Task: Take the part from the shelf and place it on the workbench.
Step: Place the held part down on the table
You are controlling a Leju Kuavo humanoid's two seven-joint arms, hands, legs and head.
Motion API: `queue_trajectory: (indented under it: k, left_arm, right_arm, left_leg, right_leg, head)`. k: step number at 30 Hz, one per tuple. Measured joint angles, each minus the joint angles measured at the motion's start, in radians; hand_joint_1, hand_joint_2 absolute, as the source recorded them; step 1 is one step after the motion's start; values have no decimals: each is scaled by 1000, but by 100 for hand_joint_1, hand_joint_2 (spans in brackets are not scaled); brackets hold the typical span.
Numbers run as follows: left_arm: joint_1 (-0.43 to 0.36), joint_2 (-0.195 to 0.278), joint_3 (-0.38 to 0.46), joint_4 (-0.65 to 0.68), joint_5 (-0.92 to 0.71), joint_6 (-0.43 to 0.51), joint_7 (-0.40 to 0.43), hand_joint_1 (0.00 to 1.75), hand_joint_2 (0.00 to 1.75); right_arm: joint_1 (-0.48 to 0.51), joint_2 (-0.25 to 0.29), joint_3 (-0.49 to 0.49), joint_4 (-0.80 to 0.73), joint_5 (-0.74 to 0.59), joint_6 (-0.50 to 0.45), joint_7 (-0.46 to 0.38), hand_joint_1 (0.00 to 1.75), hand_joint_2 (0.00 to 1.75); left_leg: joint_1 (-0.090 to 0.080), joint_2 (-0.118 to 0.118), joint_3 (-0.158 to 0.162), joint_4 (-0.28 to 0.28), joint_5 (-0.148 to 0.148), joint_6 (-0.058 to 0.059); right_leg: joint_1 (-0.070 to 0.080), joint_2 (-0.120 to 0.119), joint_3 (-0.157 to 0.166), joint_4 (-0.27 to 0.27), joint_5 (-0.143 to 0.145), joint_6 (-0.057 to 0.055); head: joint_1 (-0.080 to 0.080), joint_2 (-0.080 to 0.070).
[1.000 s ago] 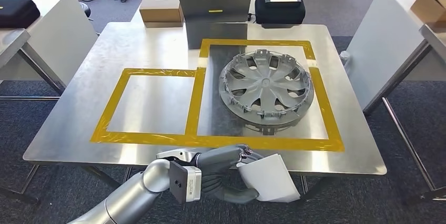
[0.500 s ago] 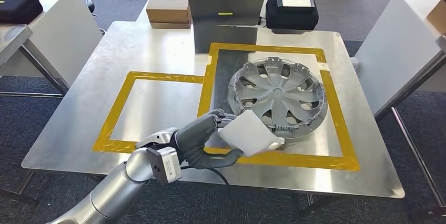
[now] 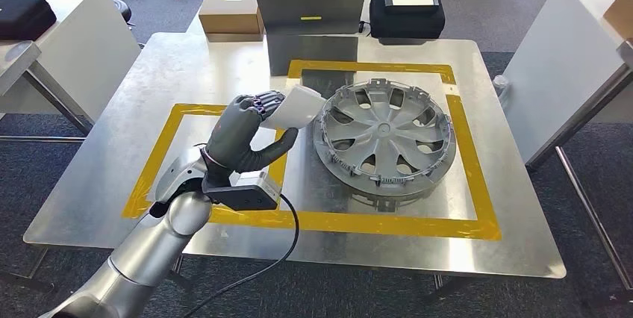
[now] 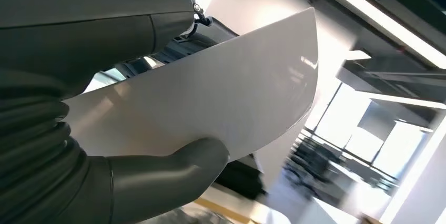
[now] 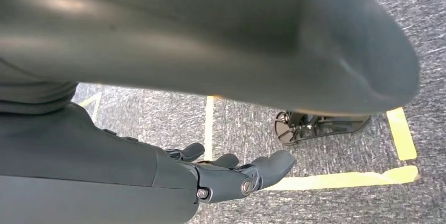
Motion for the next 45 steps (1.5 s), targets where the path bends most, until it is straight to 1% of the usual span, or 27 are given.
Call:
queue_trajectory:
  k: [3, 7, 10, 12, 15, 17, 22, 26, 29, 31, 34, 40, 45]
  left_arm:
    - [-14, 16, 13, 96, -144, 145, 19, 175, 175]
    - [-36, 37, 31, 240, -361, 331, 82, 175, 175]
    - [-54, 55, 52, 375, -500, 437, 140, 175, 175]
    - [-61, 71, 72, 454, -576, 476, 176, 175, 175]
    - [-64, 95, 115, 547, -679, 490, 222, 175, 175]
    - [-65, 107, 143, 594, -727, 491, 238, 175, 175]
    - [-66, 123, 188, 663, -777, 491, 246, 175, 175]
    - [-72, 125, 210, 707, -832, 492, 245, 175, 175]
    - [-78, 123, 215, 740, -848, 492, 230, 175, 175]
    - [-83, 114, 215, 762, -859, 492, 212, 175, 175]
    - [-92, 89, 214, 791, -867, 492, 187, 175, 175]
    - [-134, 18, 213, 859, -837, 492, 122, 175, 175]
    - [-147, -31, 211, 910, -801, 492, 101, 175, 175]
  right_arm:
    - [0, 2, 2, 0, -10, 0, 2, 0, 0]
    - [-1, 6, 6, 0, -12, 0, 1, 0, 0]
    - [0, 9, 16, 0, -11, 0, 0, 0, 0]
    - [0, 10, 24, 0, -9, 0, 1, 0, 0]
    - [1, 11, 31, 0, -7, 0, 5, 0, 0]
    - [0, 11, 36, 0, -7, 0, 7, 0, 0]
    - [0, 11, 46, 0, -7, 0, 14, 0, 0]
    - [0, 11, 51, 0, -8, 0, 17, 0, 0]
    - [-1, 11, 55, 0, -9, 0, 17, 0, 0]
    - [-2, 11, 60, 0, -9, 0, 17, 0, 0]
    - [-4, 11, 68, 0, -9, 0, 17, 0, 0]
    - [-11, 12, 75, 0, -9, 0, 18, 0, 0]
    - [-13, 12, 79, 0, -9, 0, 19, 0, 0]
  left_leg:
    - [0, 0, 0, 0, 1, -2]
    - [0, 0, 0, 1, 2, -2]
    - [0, 1, 1, 1, 2, -2]
    - [-1, 2, 1, 1, 2, -2]
    - [0, 2, 1, 1, 2, -2]
    - [0, 2, 1, 1, 2, -2]
    - [0, 2, 0, 1, 2, -2]
    - [-1, 2, 0, 1, 2, -2]
    - [-1, 2, 0, 2, 2, -2]
    - [-1, 1, 0, 2, 2, -2]
    - [-1, 1, 0, 3, 2, -2]
    - [-1, 1, 0, 3, 1, -2]
    - [-1, 1, 0, 3, 1, -1]
  right_leg:
    - [0, 0, 0, 0, 2, -1]
    - [0, 0, 1, -1, 3, 1]
    - [0, 0, 2, -1, 4, 2]
    - [0, 1, 2, -2, 4, 2]
    - [0, 2, 2, -2, 4, 2]
    - [0, 2, 2, -2, 4, 2]
    - [0, 2, 3, -3, 4, 2]
    - [0, 2, 3, -4, 4, 3]
    - [0, 2, 3, -4, 4, 3]
    - [0, 1, 3, -4, 4, 3]
    - [0, 1, 4, -4, 5, 3]
    - [0, 1, 4, -5, 5, 5]
    - [0, 1, 4, -6, 6, 5]
  head:
    - [0, 0]
    - [0, 0]
    - [0, 0]
    - [0, 0]
    - [0, 0]
    - [0, 0]
    - [0, 0]
    - [0, 0]
    - [0, 0]
    - [0, 0]
    - [0, 0]
    - [0, 0]
    - [0, 0]
